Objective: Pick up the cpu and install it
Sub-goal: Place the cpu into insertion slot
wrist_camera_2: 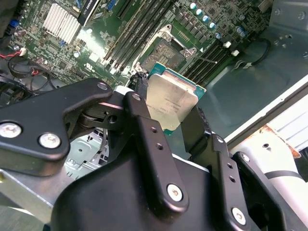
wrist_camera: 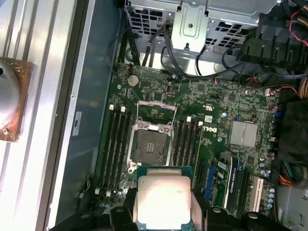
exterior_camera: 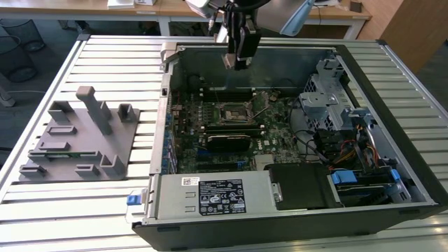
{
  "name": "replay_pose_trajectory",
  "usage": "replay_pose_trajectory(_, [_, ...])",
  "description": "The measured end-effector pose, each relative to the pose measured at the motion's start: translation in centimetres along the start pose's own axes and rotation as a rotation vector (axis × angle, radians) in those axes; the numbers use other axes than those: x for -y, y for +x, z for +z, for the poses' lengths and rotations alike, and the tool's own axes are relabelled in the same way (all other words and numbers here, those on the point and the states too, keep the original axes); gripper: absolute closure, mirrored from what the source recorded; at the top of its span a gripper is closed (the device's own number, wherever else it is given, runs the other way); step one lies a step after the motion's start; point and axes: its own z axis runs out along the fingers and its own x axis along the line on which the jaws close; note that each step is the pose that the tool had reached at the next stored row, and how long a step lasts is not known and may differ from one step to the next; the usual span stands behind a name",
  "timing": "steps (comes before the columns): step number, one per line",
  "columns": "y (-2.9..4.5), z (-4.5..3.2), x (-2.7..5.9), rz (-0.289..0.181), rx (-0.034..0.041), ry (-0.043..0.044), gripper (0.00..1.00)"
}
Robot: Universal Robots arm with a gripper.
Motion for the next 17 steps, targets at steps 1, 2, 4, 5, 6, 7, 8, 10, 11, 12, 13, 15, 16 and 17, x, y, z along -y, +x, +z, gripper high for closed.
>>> replay_pose_trajectory(1, [0.0, 0.11, 0.0, 0.0, -0.0001, -0.0001, 0.47])
replay_pose_trajectory(2, [0.0, 0.26, 0.01, 0.0, 0.0, 0.0, 0.47])
replay_pose_trajectory(4, [0.0, 0.59, 0.01, 0.003, 0.0001, -0.0001, 0.47])
replay_pose_trajectory(5, [0.0, 0.76, 0.01, 0.008, 0.0003, -0.0001, 0.47])
replay_pose_trajectory(6, [0.01, 0.91, -0.01, 0.014, 0.0006, -0.0001, 0.47])
replay_pose_trajectory(7, [0.01, 1.07, -0.06, 0.02, 0.0008, -0.0002, 0.47])
replay_pose_trajectory(8, [0.01, 1.21, -0.11, 0.027, 0.0008, -0.0004, 0.47])
replay_pose_trajectory(10, [0.01, 1.42, -0.19, 0.043, 0.0013, -0.0006, 0.47])
replay_pose_trajectory(11, [0.06, 1.51, -0.22, 0.049, 0.0013, -0.0008, 0.47])
replay_pose_trajectory(12, [0.18, 1.62, -0.25, 0.051, 0.0014, -0.0008, 0.47])
replay_pose_trajectory(13, [0.33, 1.73, -0.28, 0.052, 0.0015, -0.0008, 0.47])
replay_pose_trajectory(15, [0.58, 2.02, -0.32, 0.053, 0.0016, -0.0007, 0.47])
replay_pose_trajectory(16, [0.68, 2.2, -0.33, 0.053, 0.0015, -0.0008, 0.47])
replay_pose_trajectory(17, [0.74, 2.38, -0.33, 0.054, 0.0017, -0.0009, 0.47])
